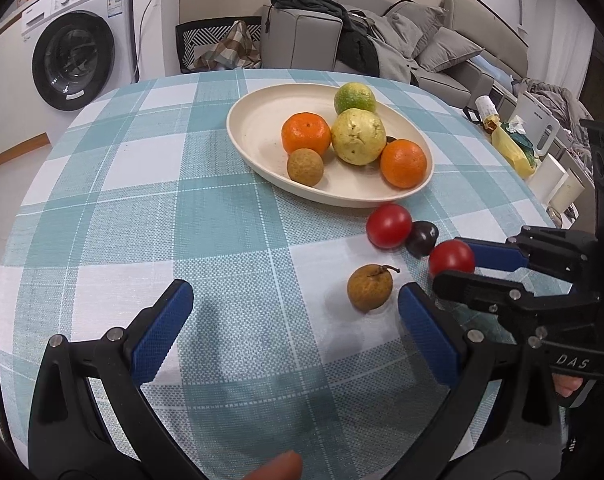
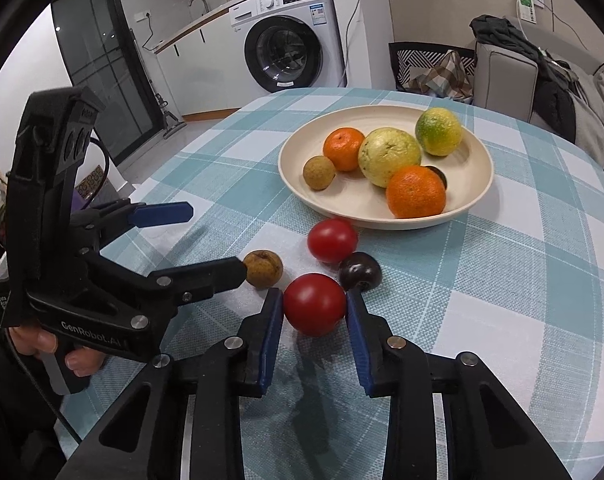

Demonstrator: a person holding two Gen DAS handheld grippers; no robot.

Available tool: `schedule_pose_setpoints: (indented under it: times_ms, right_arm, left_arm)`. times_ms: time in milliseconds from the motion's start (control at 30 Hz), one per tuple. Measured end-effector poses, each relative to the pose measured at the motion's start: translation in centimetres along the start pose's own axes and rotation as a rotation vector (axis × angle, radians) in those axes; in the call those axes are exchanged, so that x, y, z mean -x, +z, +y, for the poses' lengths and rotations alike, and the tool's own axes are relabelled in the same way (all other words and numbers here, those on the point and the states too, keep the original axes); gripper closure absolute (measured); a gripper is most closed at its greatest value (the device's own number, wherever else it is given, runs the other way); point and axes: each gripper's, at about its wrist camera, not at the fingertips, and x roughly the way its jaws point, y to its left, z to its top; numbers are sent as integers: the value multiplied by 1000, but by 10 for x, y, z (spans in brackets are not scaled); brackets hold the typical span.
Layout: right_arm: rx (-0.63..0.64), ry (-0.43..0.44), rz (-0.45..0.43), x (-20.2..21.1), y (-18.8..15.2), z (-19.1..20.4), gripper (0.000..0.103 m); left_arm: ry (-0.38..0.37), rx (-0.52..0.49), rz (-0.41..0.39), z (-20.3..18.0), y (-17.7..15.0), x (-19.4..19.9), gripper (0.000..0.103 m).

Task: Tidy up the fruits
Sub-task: 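Close the left tool on the brown pear-shaped fruit while the right tool grasps a red tomato, then carry the pear-shaped fruit onto the plate with the left tool while the right tool sets the tomato there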

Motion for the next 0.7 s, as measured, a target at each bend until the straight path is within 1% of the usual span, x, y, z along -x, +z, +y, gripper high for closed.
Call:
schedule_pose_setpoints:
  times_ms: [100,133,200,267,367,400,500,567,700]
  right_arm:
    - [-12,-10,-11,3,0,-4,70]
    - [-15,-11,-12,3,1,-5,70]
    - [-19,-17,-17,5,1,-6,70]
    - [-21,-17,-18,6,1,-7,70]
    - [-20,-21,-14,6,1,-7,70]
    - [-20,-21,-13,6,1,-8,70]
    - [-20,-22,-13,7,0,-7,70]
    - [-21,-24,-14,7,0,-8,70]
    - [-24,-28,-16,8,-1,-9,70]
  left_arm:
    - [-6,-8,2,-3,0,-2,1]
    - [-13,-13,3,-4,-1,-2,4]
    - [-18,-28,8,-7,-1,-3,10]
    - [-16,-49,15,-11,-1,-5,23]
    - [-37,-72,26,-16,-2,-7,36]
    - [-41,-81,28,-18,-2,-7,38]
    - [-47,-112,23,-26,-4,-6,46]
    - [-60,-123,17,-28,-4,-4,54]
    - [-94,-138,11,-31,-5,-2,64]
